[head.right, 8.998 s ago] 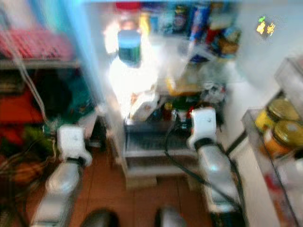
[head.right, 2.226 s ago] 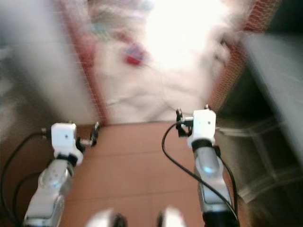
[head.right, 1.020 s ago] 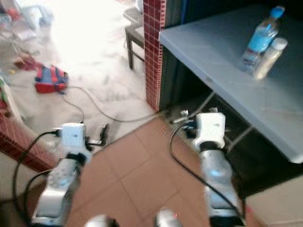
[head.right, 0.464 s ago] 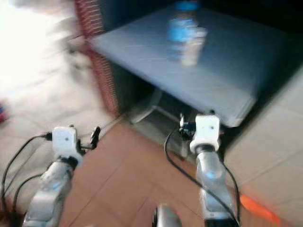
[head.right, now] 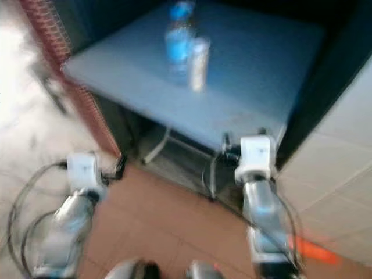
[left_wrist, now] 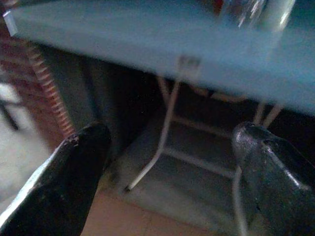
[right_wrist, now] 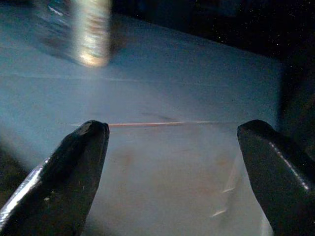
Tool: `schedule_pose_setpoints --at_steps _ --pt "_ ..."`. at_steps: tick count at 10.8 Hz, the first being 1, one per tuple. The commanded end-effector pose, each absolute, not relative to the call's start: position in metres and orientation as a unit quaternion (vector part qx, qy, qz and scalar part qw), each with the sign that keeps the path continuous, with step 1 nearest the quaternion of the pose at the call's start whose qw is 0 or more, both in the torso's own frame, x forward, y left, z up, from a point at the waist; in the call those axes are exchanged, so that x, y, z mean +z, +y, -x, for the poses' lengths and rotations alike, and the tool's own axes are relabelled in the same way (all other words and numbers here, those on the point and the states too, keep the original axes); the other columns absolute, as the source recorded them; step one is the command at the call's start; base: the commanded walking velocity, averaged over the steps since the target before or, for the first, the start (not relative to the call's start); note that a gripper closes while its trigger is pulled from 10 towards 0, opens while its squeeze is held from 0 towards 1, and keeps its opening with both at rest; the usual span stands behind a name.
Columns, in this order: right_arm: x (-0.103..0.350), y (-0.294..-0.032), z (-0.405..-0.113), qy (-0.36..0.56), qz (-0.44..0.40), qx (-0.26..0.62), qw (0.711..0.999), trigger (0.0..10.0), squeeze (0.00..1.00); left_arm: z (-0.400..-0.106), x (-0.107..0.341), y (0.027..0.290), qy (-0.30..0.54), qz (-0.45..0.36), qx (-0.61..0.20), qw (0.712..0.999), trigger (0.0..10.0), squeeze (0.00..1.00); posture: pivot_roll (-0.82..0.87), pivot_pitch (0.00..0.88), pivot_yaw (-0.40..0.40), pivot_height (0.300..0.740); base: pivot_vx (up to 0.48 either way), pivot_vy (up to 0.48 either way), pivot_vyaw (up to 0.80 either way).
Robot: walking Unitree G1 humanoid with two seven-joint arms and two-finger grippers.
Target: Restocking fridge
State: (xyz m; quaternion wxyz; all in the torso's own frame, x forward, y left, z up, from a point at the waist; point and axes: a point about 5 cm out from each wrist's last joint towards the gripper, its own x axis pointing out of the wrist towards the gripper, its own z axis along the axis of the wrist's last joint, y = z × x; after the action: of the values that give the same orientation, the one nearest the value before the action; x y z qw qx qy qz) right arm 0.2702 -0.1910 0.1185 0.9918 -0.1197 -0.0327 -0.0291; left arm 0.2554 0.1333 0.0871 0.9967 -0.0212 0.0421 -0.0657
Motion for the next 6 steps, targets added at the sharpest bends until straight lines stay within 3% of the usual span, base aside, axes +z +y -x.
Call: schedule_pose_setpoints --at_steps 1,4,6 --pt "0.1221 -0.1819 -0.2728 -0.042 0.118 -0.019 0.992 10.0 0.00 -0.2519 0.0832 0.1434 0.051 0.012 -0.052 0.997 10.0 0.00 -0.08 0.100 0.027 0.740 0.337 0.341 0.00" --pt "0.1229 -0.1843 -0.2758 -0.047 0.163 -0.040 0.985 10.0 0.00 -0.2515 0.0832 0.1420 0.050 0.008 -0.056 0.997 10.0 0.00 -0.08 0.106 0.027 0.740 0.350 0.328 0.00" --pt "0.1221 -0.1842 -0.2771 -0.053 0.135 -0.046 0.988 10.0 0.00 -0.2510 0.0833 0.1419 0.052 0.010 -0.057 0.997 10.0 0.00 -0.08 0.109 0.029 0.740 0.379 0.292 0.00"
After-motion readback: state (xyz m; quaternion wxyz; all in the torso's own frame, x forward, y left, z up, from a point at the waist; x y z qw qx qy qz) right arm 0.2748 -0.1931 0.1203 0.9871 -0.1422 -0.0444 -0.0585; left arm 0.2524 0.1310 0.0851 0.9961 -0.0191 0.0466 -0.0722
